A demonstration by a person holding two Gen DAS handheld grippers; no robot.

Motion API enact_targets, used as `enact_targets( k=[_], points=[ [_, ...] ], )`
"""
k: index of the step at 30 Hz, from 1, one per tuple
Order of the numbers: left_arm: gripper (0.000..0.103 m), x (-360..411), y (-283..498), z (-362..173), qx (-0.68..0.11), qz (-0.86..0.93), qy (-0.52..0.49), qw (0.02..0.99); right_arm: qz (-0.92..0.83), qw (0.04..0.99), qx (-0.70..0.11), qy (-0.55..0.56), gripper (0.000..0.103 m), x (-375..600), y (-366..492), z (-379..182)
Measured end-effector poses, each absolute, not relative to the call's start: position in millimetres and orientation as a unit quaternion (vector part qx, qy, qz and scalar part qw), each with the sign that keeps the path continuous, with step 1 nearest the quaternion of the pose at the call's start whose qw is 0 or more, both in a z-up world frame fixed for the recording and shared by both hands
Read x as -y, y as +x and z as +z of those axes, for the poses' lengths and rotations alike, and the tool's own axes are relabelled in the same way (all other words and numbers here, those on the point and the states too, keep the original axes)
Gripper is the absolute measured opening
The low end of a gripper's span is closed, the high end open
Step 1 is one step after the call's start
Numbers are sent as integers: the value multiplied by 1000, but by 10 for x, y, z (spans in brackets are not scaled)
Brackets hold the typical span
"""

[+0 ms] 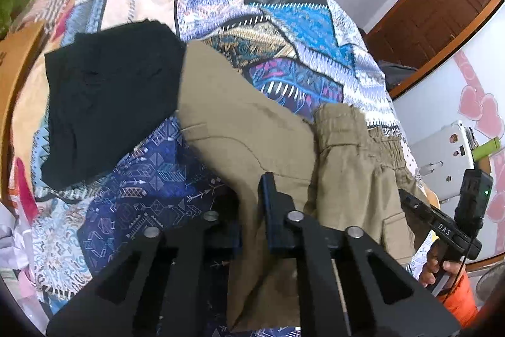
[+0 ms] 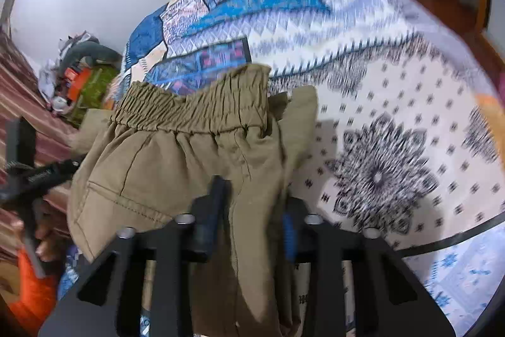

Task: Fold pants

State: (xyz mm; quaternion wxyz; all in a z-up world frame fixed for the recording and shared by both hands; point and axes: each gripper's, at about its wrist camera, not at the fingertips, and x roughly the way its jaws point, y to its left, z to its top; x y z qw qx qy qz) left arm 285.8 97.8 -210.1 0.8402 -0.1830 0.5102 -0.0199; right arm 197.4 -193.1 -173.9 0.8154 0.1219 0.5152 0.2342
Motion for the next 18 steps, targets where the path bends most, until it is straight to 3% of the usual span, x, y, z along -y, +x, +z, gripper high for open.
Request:
enact_targets(
  k=[5, 18],
  points=[
    [4, -943, 2772, -1827, -479, -8, -151, 865, 237, 831, -491, 105, 11, 1907, 1981, -1509],
    [3, -1414, 2483, -1185, -402, 26, -171, 899, 279, 867, -406, 67, 10, 1241, 2056, -772]
  ],
)
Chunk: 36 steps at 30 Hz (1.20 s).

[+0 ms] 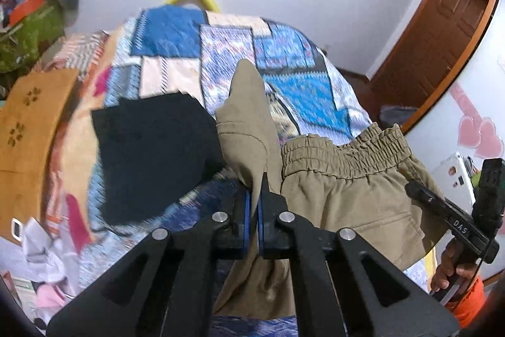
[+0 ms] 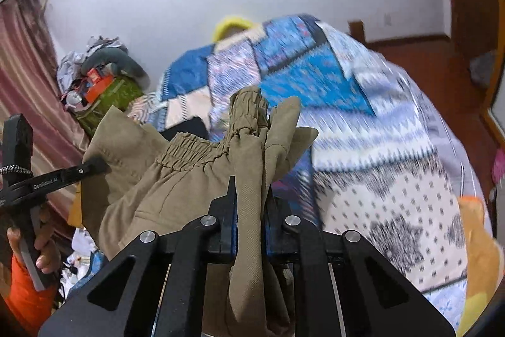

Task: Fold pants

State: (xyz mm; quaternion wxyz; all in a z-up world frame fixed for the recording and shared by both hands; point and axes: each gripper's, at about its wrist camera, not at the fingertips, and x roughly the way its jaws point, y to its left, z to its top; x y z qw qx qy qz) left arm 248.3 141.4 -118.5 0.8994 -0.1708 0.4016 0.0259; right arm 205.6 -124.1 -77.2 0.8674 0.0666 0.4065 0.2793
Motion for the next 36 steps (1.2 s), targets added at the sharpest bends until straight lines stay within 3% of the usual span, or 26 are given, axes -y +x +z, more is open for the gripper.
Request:
enact_targets(
  k=[15, 29, 36],
  points=[
    [3, -2542, 2569, -1011, -356, 126, -173, 910, 334, 870, -363, 23, 10, 49, 2546, -552],
    [3, -3133, 3132, -1875, -393, 181, -176, 884, 336, 849, -408, 12, 10, -789, 3013, -1212],
    [3, -3206, 3403, -2475, -437, 184, -152, 867, 325, 833, -444, -61, 10, -991, 3212, -1665]
  ],
)
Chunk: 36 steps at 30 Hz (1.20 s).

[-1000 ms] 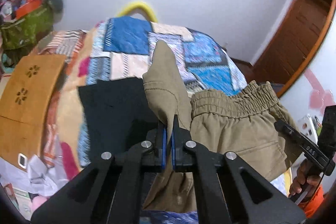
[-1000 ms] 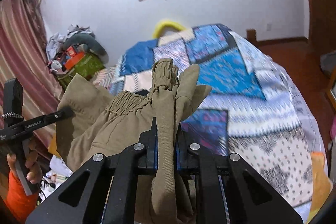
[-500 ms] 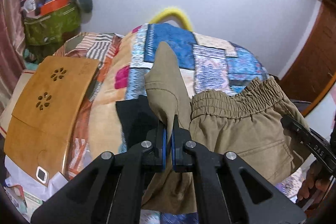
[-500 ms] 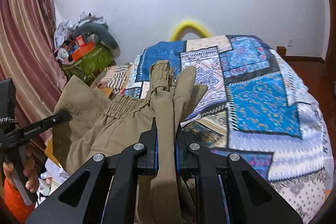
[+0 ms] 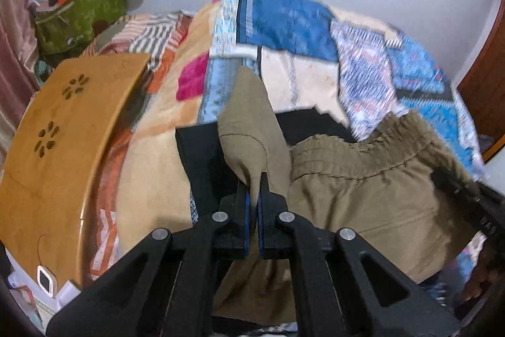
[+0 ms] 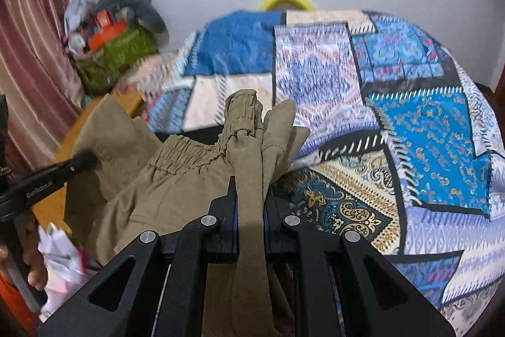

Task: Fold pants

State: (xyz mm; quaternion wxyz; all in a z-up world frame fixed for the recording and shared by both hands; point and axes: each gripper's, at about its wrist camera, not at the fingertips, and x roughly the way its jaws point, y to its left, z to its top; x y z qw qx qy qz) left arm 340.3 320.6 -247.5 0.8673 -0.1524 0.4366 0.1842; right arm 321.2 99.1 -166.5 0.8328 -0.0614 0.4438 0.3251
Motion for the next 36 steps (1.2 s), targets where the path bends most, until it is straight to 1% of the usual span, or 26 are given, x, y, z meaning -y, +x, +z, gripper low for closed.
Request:
enact_targets(
  k=[3, 6, 9, 10, 11, 12, 15, 16, 17, 20, 23, 25, 29, 30, 33, 36],
  points=[
    [3, -3283, 3432, -2669, -448, 207, -136, 859, 312, 822, -473, -59, 10, -917, 3281, -1827],
    [5, -3457, 3416, -2854, -467, 204, -162, 845, 311, 809, -498, -17, 12, -773, 3350, -1862],
    [13, -3620, 3354, -3046, -489, 193, -205, 826, 306, 807, -504, -22, 15, -732, 3311, -1855],
    [18, -3658, 3322, -3108, -497, 191, -215, 819, 304, 808, -504, -27, 17, -734, 3299, -1850],
    [20, -3671, 3295, -3149, -503, 190, -219, 815, 301, 810, -502, -37, 19, -728, 3248, -1820],
    [26, -3683, 3254, -3181, -508, 190, -220, 811, 300, 812, -499, -46, 20, -724, 3222, -1805],
    [32, -3608, 3116, -3147, -510, 183, -208, 815, 297, 816, -491, -64, 22, -673, 3114, -1752],
    [34, -3545, 3053, -3121, -515, 181, -194, 815, 296, 818, -490, -63, 24, -639, 3073, -1735],
    [35, -3506, 3017, -3100, -519, 180, -184, 815, 296, 819, -488, -62, 28, -585, 2991, -1701],
    [35, -3340, 2848, -2962, -524, 171, -156, 820, 301, 822, -480, -62, 32, -468, 2811, -1598],
    [35, -3180, 2636, -2661, -508, 161, -146, 834, 307, 827, -465, -67, 32, -399, 2657, -1431],
    [35, -3075, 2489, -2368, -488, 155, -146, 846, 314, 835, -446, -67, 32, -345, 2517, -1244],
    [37, -2832, 2142, -1665, -424, 139, -137, 884, 332, 858, -389, -51, 32, -177, 2155, -746],
    [40, -2732, 1995, -1427, -398, 134, -130, 898, 337, 864, -372, -44, 32, -129, 2048, -617],
    [51, -2492, 1692, -928, -335, 124, -113, 927, 354, 876, -326, -32, 32, -21, 1750, -288],
    [53, -2227, 1358, -497, -273, 121, -89, 950, 371, 887, -275, -19, 32, 76, 1429, 41]
  ],
)
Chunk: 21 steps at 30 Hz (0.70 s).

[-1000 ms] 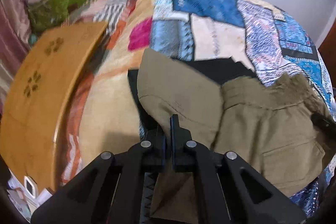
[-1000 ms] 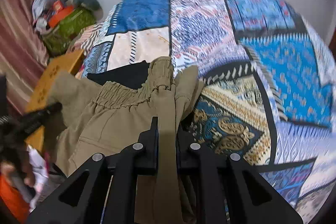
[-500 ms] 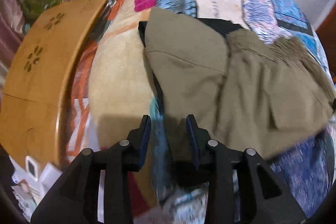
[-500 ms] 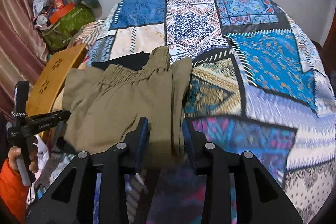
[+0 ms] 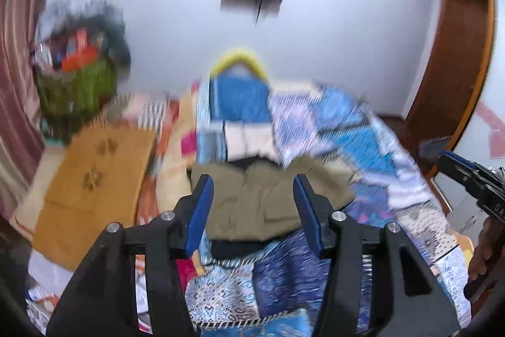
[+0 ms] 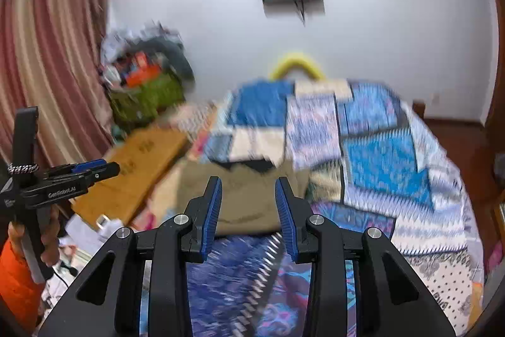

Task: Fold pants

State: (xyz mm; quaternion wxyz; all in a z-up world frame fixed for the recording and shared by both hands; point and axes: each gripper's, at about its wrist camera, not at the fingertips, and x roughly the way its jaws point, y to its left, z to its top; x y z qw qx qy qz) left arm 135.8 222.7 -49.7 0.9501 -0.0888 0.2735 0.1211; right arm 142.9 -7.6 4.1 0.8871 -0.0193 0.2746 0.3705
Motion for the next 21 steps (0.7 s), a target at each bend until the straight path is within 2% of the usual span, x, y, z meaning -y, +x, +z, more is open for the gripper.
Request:
enact_targets(
  k=[3, 9, 12, 13, 15, 17, 21],
  points=[
    [53, -1946, 987, -147, -216, 114, -70, 967, 383, 896, -225, -9, 32, 170, 1122, 332],
    [57, -1593, 390, 219, -137, 115, -52, 982, 383, 913, -141, 7, 32, 369, 618, 699],
    [69, -1480, 195, 285, -109, 129, -44, 985, 368, 923, -114, 8, 47, 446, 437, 758],
    [75, -1456, 132, 301, -104, 127, -45, 985, 365, 925, -109, 9, 56, 466, 400, 764],
    [78, -1445, 64, 298, -101, 117, -54, 986, 360, 928, -99, 9, 67, 495, 318, 774],
    [80, -1431, 17, 286, -100, 120, -58, 986, 351, 931, -95, 7, 83, 498, 316, 774],
    [92, -1385, -52, 266, -99, 129, -48, 986, 334, 940, -76, -3, 102, 481, 247, 789]
  ],
)
